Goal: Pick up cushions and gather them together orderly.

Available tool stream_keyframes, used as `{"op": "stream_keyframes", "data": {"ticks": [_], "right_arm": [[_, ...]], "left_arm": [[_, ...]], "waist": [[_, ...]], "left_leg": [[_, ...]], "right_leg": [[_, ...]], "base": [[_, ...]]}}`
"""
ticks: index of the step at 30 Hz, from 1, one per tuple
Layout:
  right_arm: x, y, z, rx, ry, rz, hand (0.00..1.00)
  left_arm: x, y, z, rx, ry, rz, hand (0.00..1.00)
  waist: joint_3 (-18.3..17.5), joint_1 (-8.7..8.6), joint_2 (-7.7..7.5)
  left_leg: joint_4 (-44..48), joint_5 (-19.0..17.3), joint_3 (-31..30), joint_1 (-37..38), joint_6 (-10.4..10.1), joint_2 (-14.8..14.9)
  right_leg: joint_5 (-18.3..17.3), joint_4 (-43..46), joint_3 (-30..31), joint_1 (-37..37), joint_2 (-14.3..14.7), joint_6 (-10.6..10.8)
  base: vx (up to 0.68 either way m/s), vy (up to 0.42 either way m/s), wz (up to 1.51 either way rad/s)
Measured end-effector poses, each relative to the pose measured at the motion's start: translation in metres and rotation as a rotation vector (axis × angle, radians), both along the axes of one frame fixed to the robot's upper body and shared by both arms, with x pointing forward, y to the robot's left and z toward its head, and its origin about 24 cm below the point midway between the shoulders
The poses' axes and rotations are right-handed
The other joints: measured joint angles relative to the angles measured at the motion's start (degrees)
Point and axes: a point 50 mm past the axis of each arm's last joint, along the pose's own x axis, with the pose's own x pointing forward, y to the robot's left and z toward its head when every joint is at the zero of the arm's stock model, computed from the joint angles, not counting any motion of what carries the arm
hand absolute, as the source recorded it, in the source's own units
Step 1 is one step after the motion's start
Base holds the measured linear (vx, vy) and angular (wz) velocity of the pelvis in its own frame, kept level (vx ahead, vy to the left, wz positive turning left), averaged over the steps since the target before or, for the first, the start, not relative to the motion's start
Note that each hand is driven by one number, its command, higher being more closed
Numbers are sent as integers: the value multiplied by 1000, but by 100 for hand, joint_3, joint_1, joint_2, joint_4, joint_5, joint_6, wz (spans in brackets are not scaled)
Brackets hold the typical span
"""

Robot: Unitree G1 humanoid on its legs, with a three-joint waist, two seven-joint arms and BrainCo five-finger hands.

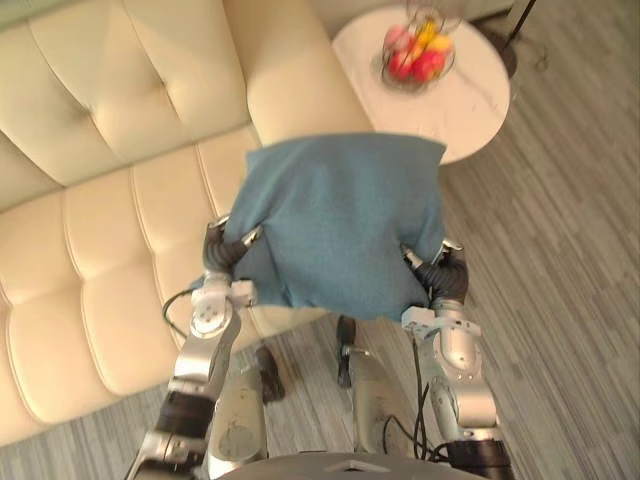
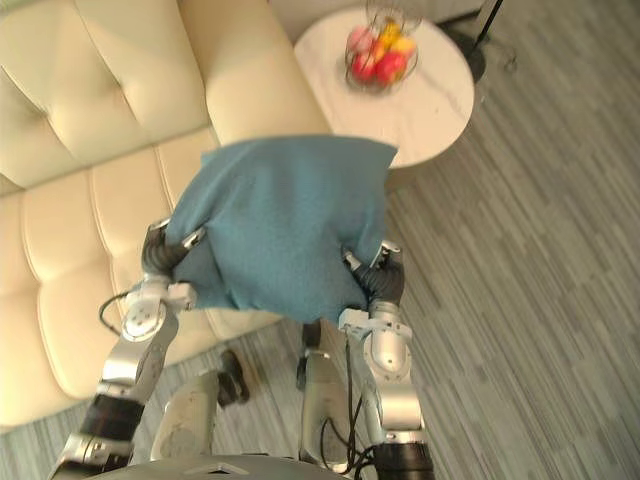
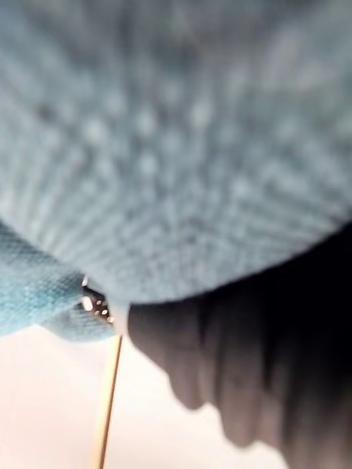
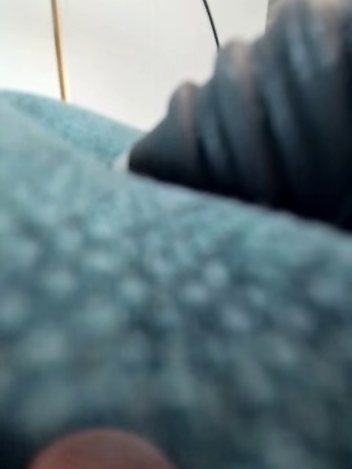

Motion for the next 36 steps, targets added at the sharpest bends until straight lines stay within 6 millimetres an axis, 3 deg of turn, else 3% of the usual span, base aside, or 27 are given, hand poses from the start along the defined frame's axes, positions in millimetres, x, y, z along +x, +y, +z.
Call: {"op": "stream_keyframes", "data": {"ticks": [5,8,9,10,12,13,14,15,17,19,22,25,26,27,28,29,30,31,36], "right_arm": [[1,16,2,-6,-20,106,100],[1,22,2,-10,-25,146,100],[2,23,4,-13,-33,153,100],[3,23,5,-26,-46,169,100],[12,23,5,-45,-47,182,100],[15,23,2,-59,-36,186,100],[18,22,0,-70,-26,188,100],[23,22,-7,-74,5,190,100],[23,29,-21,-56,72,206,100],[22,37,-22,-31,73,227,100],[21,35,-23,-24,77,210,100],[20,32,-26,-23,87,199,100],[19,30,-27,-21,92,192,100],[18,29,-29,-18,100,185,100],[17,28,-30,-18,105,183,100],[16,27,-32,-17,114,180,100],[16,25,-37,-18,132,174,100],[13,17,-40,-46,148,155,100],[10,8,-42,-75,160,149,100]], "left_arm": [[-20,16,-11,-1,25,82,100],[-32,25,-12,-9,16,123,100],[-34,26,-12,-16,14,131,100],[-37,27,-13,-20,8,141,100],[-40,29,-15,-31,11,155,100],[-40,28,-15,-39,11,160,100],[-41,28,-16,-41,12,161,100],[-43,28,-18,-43,21,165,100],[-47,36,-21,-18,41,185,100],[-54,44,-27,-20,70,209,100],[-59,39,-33,-25,97,189,100],[-58,37,-33,-23,97,161,100],[-58,36,-34,-22,97,152,100],[-58,35,-36,-19,105,140,100],[-57,35,-38,-18,115,136,100],[-57,34,-42,-16,130,131,100],[-57,33,-46,-12,150,120,100],[-56,25,-50,-12,169,87,100],[-54,19,-48,-21,161,42,100]], "waist": [[-299,81,197],[-328,138,211],[-358,145,189],[-545,156,195],[-605,134,263],[-659,125,259],[-688,131,275],[-715,80,274],[-807,133,51],[-853,162,-24],[-972,259,-54],[-991,196,-63],[-994,184,-61],[-997,128,-66],[-996,78,-64],[-996,55,-63],[-994,-4,-59],[-995,-160,45],[-1021,-26,64]], "left_leg": [[14,35,-266,233,-90,91],[520,189,-323,207,-319,188],[575,325,-324,144,-441,127],[530,211,-276,-12,-222,96],[123,120,-347,44,-197,403],[-236,182,-502,56,-284,494],[-649,316,-651,104,-367,575],[-988,1149,-456,244,-609,551],[-652,953,-378,139,-386,317],[-215,656,-394,41,-246,196],[626,36,-327,-345,-92,130],[734,-147,-65,-408,104,27],[661,-160,81,-352,189,19],[545,-128,143,-274,267,-5],[448,-102,133,-212,329,-16],[280,-75,112,-103,404,-45],[-19,108,102,69,369,-71],[-200,263,-138,135,311,-171],[-818,609,-174,209,228,-287]], "right_leg": [[17,-356,-288,558,72,-3],[75,-694,-591,1144,0,15],[115,-847,-678,1268,-112,14],[197,-1112,-877,1308,-314,33],[314,-1315,-1061,1505,-454,161],[384,-1396,-1141,1560,-588,266],[450,-1469,-1208,1612,-702,371],[604,-1656,-1300,1772,-847,563],[752,-1819,-1259,1900,-1013,524],[894,-1795,-1329,2019,-1150,684],[680,-1483,-1289,1796,-1412,894],[810,-805,-1043,1189,-1679,564],[964,-575,-1066,944,-1706,241],[687,-186,-1018,768,-1662,135],[307,44,-883,695,-1483,215],[-174,237,-696,680,-1141,230],[-592,96,-382,749,-560,363],[-429,-317,-73,1044,-226,273],[-160,-886,-160,1180,-175,345]], "base": [[71,-35,26],[15,24,51],[-45,136,71],[-44,159,90],[-7,221,76],[14,271,58],[42,397,72],[53,334,52],[107,348,29],[95,265,15],[15,259,-13],[-25,265,-44],[3,214,-44],[26,218,-37],[47,137,-13],[88,50,5],[116,-20,54],[130,-12,60],[101,-22,15]]}}
